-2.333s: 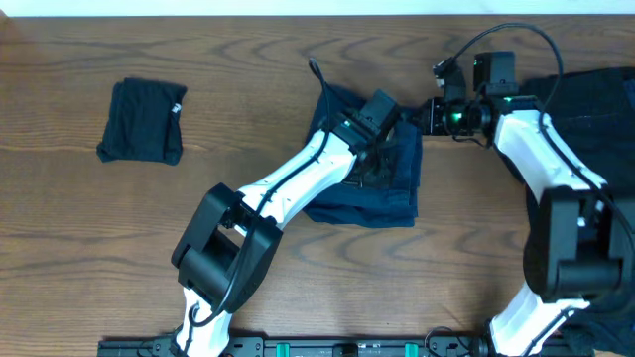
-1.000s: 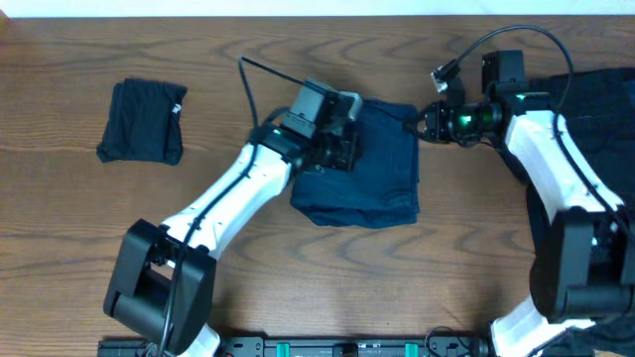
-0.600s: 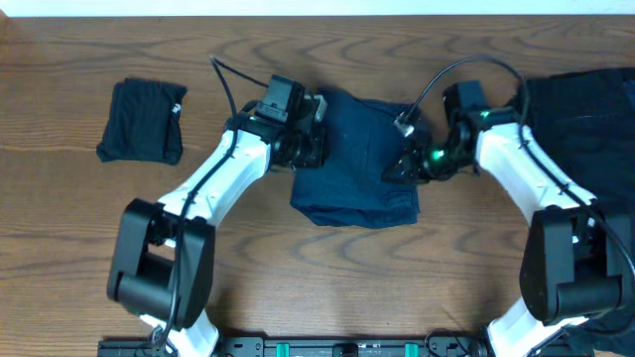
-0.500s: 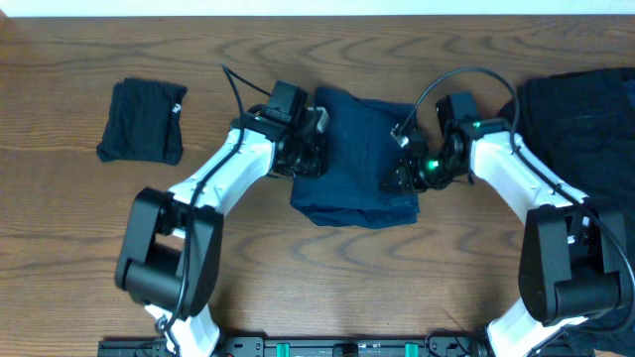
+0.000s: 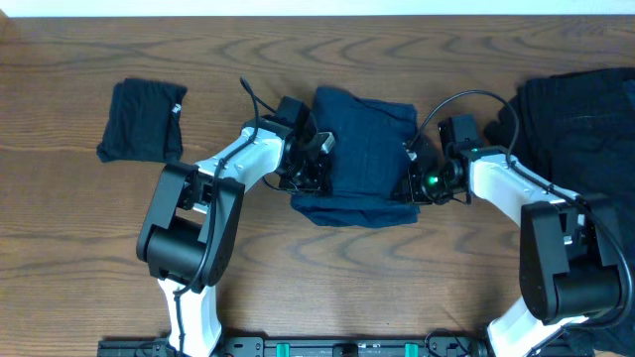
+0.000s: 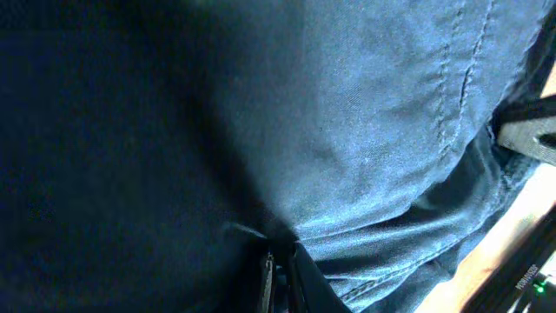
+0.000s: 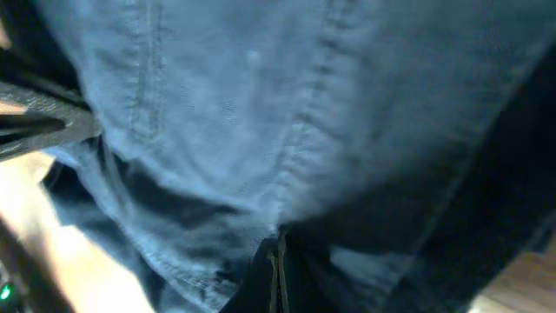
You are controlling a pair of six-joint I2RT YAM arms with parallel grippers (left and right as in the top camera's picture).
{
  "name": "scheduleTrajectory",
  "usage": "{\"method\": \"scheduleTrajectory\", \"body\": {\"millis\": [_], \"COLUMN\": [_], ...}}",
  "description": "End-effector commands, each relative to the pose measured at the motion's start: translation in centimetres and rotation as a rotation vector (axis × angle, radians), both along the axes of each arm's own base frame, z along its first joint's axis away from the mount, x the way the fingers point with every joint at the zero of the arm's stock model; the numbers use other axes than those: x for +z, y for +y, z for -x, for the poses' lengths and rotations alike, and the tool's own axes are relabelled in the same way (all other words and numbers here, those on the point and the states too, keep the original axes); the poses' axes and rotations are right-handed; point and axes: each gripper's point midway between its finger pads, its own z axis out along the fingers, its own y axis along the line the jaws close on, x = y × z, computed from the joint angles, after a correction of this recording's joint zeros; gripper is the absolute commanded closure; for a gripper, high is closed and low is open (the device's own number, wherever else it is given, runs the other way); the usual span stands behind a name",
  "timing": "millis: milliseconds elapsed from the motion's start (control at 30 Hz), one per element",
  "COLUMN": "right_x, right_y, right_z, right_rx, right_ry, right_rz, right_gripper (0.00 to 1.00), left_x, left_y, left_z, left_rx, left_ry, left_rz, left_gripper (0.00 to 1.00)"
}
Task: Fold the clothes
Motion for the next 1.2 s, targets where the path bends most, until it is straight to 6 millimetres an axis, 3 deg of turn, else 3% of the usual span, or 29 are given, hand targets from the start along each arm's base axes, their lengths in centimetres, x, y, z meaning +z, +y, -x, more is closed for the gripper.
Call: {"method": "scheduleTrajectory", "body": {"millis": [0, 100, 200, 333, 467, 733, 1000, 1100, 1167], "right_x": [-1.6, -1.8, -1.7, -1.8, -1.8, -1.8, -1.8, -1.8, -1.8], "right_y": [-1.4, -1.5, -1.5, -1.5, -1.5, -1.5, -1.5, -1.5, -1.5], "right_z": [0.4, 0.3, 0.2, 0.3, 0.3, 0.3, 0.3, 0.3, 0.3], "right_rx": [-0.082, -0.083, -0.083, -0.083, -0.082, -0.082, -0.082, -0.082, -0.082], "right_ry": [0.049, 0.043, 0.040, 0.041, 0.041, 0.041, 0.042, 0.042, 0.042], "right_rz": [0.073, 0.081, 0.080, 0.080, 0.080, 0.080, 0.080, 0.080, 0.079], "right_gripper": [0.99, 0.99, 0.99, 0.99, 0.99, 0.99, 0.99, 0.99, 0.99], "left_x": [-1.6, -0.5, 2.3, 6.7, 8.5, 4.8, -0.8, -1.5, -0.9], "left_y": [0.4, 0.0, -1.1, -2.1, -2.5, -1.0, -0.7, -0.8, -1.1], "left_z": [0.9, 0.6, -0.4, -2.9, -5.1, -8.1, -8.3, -8.7, -9.5], "left_rx": [-0.015, -0.017, -0.022, -0.027, -0.012, 0.050, 0.053, 0.054, 0.056], "left_ry": [0.041, 0.027, -0.022, -0.188, -0.302, -0.365, -0.302, -0.310, -0.348], "left_rz": [-0.030, -0.001, 0.066, 0.140, 0.180, 0.055, 0.002, 0.006, 0.024], "left_gripper": [0.91, 0.91, 0.90, 0.90, 0.90, 0.90, 0.90, 0.90, 0.90]}}
